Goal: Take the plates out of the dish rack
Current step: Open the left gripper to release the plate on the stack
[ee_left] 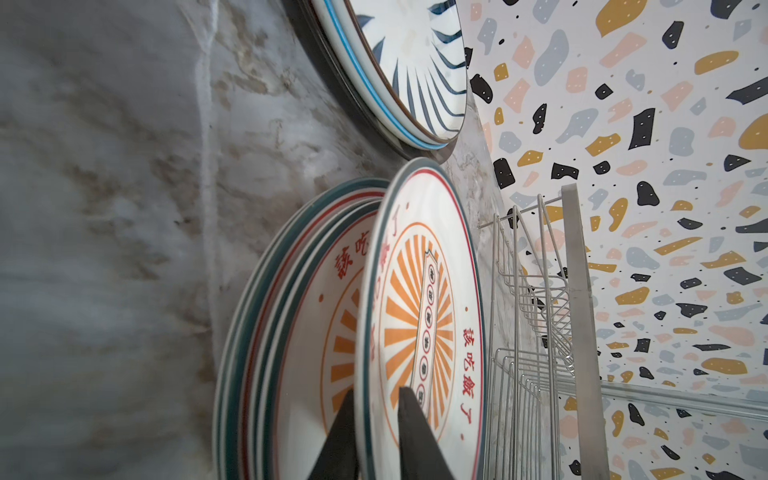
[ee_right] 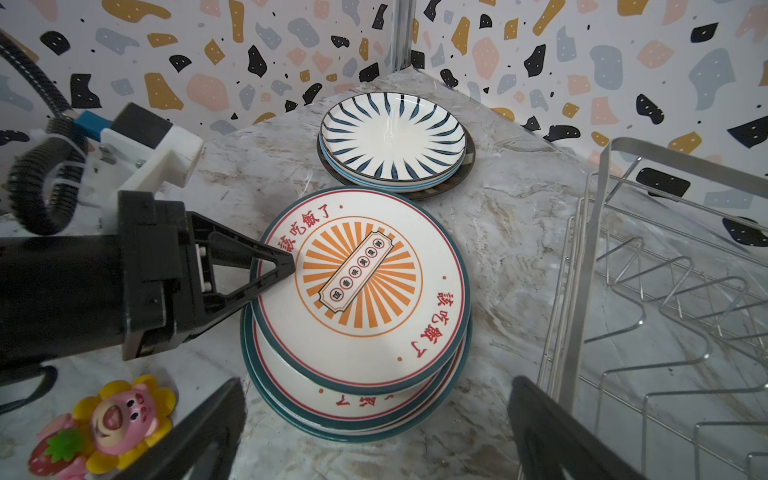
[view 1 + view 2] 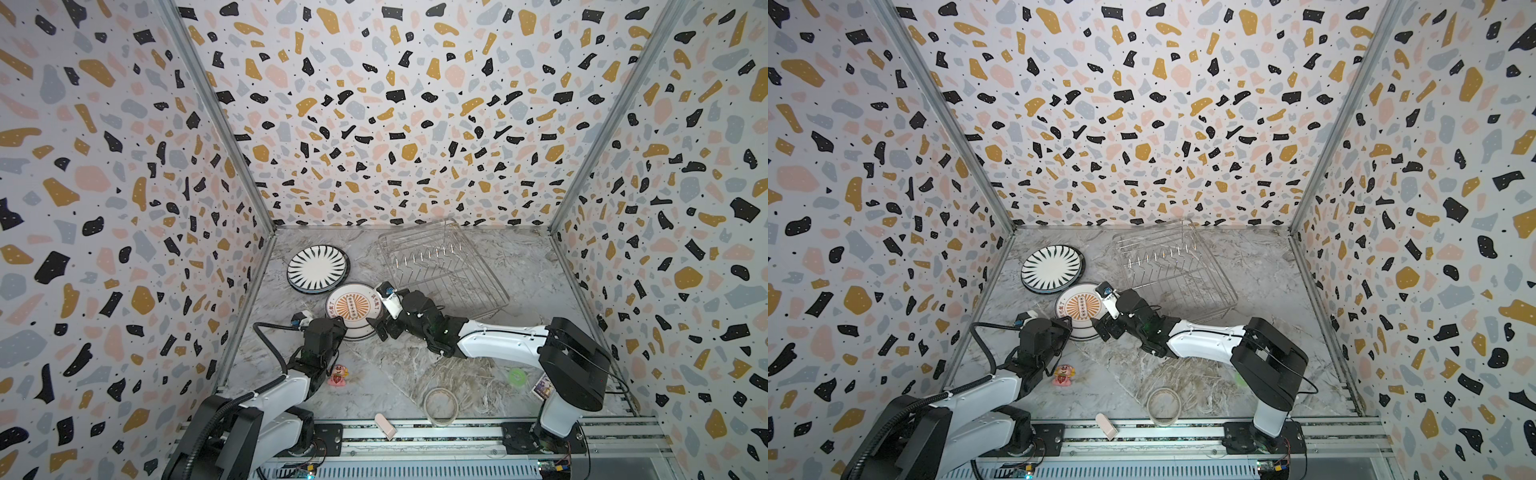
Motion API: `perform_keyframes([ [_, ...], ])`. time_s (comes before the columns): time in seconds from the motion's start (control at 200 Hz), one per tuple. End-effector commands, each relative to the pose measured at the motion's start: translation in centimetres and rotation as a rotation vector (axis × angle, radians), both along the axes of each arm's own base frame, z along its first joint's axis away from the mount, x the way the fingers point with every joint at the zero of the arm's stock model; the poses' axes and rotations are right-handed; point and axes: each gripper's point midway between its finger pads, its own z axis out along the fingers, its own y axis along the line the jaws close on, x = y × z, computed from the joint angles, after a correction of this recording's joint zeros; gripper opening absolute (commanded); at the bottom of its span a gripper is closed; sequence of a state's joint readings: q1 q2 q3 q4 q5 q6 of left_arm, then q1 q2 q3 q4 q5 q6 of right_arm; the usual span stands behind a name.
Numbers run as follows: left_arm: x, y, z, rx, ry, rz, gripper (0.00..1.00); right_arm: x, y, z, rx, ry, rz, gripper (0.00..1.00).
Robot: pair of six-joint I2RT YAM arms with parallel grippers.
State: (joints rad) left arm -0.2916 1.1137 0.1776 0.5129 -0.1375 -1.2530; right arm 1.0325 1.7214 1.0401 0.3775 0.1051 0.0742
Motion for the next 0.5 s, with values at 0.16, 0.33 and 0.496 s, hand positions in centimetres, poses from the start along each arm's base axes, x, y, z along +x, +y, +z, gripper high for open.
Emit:
perform_keyframes([
  [0.16,0.57,0.04,0.84,0.003,-0.032,0.004,0.22,0.15,0.25,2.18,0.046,-0.02,-0.013,1.0],
  [0.33,0.36,0.41,1.03,0.004,-0.052,0.021,0.44,0.22,0.1,2.26,0.045,-0.024,-0.02,1.0],
  [0.496,0.24,0.68,0.84,0.017,-0.047,0.029,0.48,0.22,-0.13,2.34,0.044,-0.026,-0.026,1.0],
])
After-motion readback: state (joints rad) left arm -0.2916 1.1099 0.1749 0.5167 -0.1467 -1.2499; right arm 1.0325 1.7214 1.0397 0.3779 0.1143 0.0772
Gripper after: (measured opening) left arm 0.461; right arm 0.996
